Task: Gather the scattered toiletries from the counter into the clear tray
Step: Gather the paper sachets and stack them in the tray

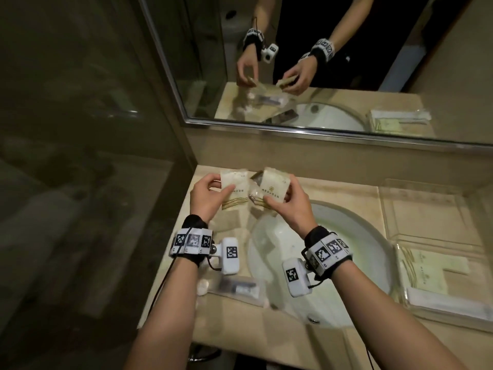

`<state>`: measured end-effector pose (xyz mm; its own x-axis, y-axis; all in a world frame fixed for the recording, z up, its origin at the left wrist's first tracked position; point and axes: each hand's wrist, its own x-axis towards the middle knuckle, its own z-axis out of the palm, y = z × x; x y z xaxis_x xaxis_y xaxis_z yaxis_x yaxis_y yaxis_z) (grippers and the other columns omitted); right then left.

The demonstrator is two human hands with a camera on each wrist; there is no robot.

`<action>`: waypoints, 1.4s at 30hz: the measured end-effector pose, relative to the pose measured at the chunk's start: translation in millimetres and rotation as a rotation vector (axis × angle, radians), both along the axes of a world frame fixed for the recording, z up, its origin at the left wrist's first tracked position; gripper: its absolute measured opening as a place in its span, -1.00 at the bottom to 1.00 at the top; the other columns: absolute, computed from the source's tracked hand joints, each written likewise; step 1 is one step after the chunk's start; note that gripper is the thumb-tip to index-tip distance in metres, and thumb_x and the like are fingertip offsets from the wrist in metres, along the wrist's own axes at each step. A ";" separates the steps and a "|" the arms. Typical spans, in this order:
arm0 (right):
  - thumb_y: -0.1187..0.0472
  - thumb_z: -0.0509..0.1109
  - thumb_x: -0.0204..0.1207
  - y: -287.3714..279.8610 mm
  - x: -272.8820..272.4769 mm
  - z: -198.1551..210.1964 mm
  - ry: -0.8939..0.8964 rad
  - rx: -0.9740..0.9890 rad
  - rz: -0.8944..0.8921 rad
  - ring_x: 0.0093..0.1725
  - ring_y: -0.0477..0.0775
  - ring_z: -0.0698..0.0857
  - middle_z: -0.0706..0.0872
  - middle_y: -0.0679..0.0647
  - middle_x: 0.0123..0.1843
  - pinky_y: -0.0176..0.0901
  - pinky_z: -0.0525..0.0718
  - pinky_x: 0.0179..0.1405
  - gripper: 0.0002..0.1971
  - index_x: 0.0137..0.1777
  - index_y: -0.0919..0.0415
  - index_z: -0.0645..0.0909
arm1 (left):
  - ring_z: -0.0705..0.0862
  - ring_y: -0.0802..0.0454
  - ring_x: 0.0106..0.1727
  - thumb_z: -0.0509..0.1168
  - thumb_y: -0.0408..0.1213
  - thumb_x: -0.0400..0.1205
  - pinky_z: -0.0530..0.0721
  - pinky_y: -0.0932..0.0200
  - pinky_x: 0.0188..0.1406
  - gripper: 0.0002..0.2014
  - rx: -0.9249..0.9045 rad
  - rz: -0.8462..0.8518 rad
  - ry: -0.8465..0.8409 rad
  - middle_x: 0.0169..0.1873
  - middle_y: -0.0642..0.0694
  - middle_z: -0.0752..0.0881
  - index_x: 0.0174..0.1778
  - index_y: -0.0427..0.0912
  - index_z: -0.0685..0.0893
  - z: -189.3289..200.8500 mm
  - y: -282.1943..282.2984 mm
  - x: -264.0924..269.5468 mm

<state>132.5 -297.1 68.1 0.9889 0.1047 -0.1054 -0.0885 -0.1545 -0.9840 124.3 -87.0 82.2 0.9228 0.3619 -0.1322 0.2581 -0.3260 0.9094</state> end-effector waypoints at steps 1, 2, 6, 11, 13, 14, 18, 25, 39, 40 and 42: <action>0.34 0.62 0.36 -15.7 -2.3 4.4 -0.012 0.004 -0.011 0.04 -0.13 0.77 0.75 -0.04 0.11 -0.28 0.75 -0.05 -0.37 0.40 0.08 0.46 | 0.77 -0.07 -0.05 0.54 -0.22 0.45 0.71 0.12 -0.17 -0.73 -0.041 -0.019 -0.006 -0.11 -0.10 0.79 0.00 -0.20 0.72 5.2 -14.5 -1.5; 0.34 0.63 0.35 -32.8 -4.9 8.0 -0.027 0.008 -0.030 0.03 -0.10 0.75 0.74 -0.02 0.13 -0.26 0.76 -0.08 -0.34 0.41 0.06 0.46 | 0.78 -0.07 -0.05 0.53 -0.25 0.46 0.68 0.18 -0.25 -0.74 -0.077 -0.045 -0.015 -0.09 -0.12 0.80 0.01 -0.22 0.70 9.9 -30.9 -2.6; 0.30 0.63 0.38 -111.3 -21.7 17.8 -0.028 0.031 -0.148 -0.03 -0.09 0.77 0.73 0.01 0.08 -0.26 0.78 -0.20 -0.40 0.38 0.05 0.50 | 0.79 -0.10 -0.09 0.50 -0.33 0.50 0.66 0.29 -0.46 -0.68 -0.197 -0.127 -0.004 0.00 -0.23 0.80 0.14 -0.30 0.65 20.0 -102.9 -3.8; -0.02 0.51 0.49 -224.9 -45.5 -11.8 0.070 -0.050 -0.429 0.07 0.05 0.79 0.79 0.05 0.09 0.07 0.79 0.05 -0.55 0.35 0.07 0.58 | 0.78 -0.13 0.04 0.46 -0.38 0.53 0.76 0.15 -0.27 -0.59 -0.292 -0.241 0.050 0.10 -0.24 0.77 0.28 -0.33 0.55 16.8 -199.5 -9.6; -0.09 0.40 0.55 -266.0 -57.5 -27.1 0.128 -0.104 -0.491 0.08 0.09 0.77 0.80 0.05 0.08 0.16 0.75 0.13 -0.62 0.29 0.07 0.61 | 0.78 -0.15 -0.01 0.45 -0.41 0.53 0.78 0.12 -0.29 -0.64 -0.327 -0.261 0.066 0.07 -0.29 0.76 0.22 -0.35 0.55 9.4 -234.6 -16.5; -0.06 0.35 0.61 -284.6 -63.6 -33.5 0.147 -0.123 -0.516 0.09 0.12 0.76 0.79 0.07 0.07 0.13 0.72 0.14 -0.66 0.27 0.10 0.61 | 0.78 -0.15 -0.04 0.45 -0.41 0.53 0.78 0.10 -0.30 -0.63 -0.350 -0.261 0.075 0.06 -0.32 0.76 0.21 -0.36 0.54 5.0 -250.1 -20.5; 0.04 0.29 0.67 -348.2 -86.7 -52.2 0.225 -0.160 -0.622 0.20 0.17 0.70 0.74 0.08 0.14 0.00 0.63 0.19 -0.72 0.26 0.16 0.60 | 0.77 -0.04 -0.22 0.45 -0.44 0.53 0.74 0.21 -0.45 -0.64 -0.404 -0.246 0.123 0.03 -0.32 0.77 0.20 -0.33 0.53 -16.7 -302.3 -35.5; 0.11 0.38 0.59 -407.6 -94.5 -88.7 0.391 -0.266 -0.643 0.28 0.20 0.65 0.67 0.24 0.36 -0.09 0.58 0.21 -0.58 0.41 0.25 0.55 | 0.76 -0.11 -0.24 0.42 -0.47 0.55 0.81 0.16 -0.38 -0.72 -0.493 -0.160 0.209 -0.01 -0.37 0.75 0.11 -0.31 0.50 -44.4 -361.4 -53.4; 0.16 0.53 0.48 -410.6 -74.3 -120.6 0.493 -0.319 -0.513 0.17 0.22 0.70 0.74 0.22 0.18 -0.09 0.63 0.17 -0.65 0.21 0.30 0.64 | 0.75 -0.13 -0.26 0.40 -0.48 0.56 0.83 0.14 -0.31 -0.73 -0.499 -0.087 0.240 -0.13 -0.30 0.75 0.14 -0.37 0.52 -62.9 -378.2 -73.7; 0.15 0.54 0.47 -410.3 -72.7 -121.4 0.498 -0.328 -0.511 0.15 0.21 0.71 0.75 0.20 0.15 -0.06 0.65 0.18 -0.66 0.18 0.27 0.65 | 0.75 -0.14 -0.25 0.40 -0.48 0.56 0.83 0.14 -0.31 -0.72 -0.495 -0.086 0.242 -0.14 -0.31 0.75 0.14 -0.37 0.53 -63.5 -378.3 -74.8; 0.10 0.56 0.44 -409.9 -69.4 -122.4 0.501 -0.374 -0.501 0.10 0.18 0.72 0.76 0.15 0.09 0.00 0.67 0.19 -0.71 0.08 0.20 0.64 | 0.73 -0.16 -0.24 0.41 -0.48 0.56 0.83 0.14 -0.32 -0.72 -0.482 -0.085 0.246 -0.16 -0.32 0.74 0.15 -0.38 0.53 -65.2 -377.7 -76.9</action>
<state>63.1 -707.1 -54.3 0.7349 -0.4695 -0.4894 -0.6522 -0.2913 -0.6999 47.4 -464.7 16.9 0.8669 0.1325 -0.4806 0.4733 0.0838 0.8769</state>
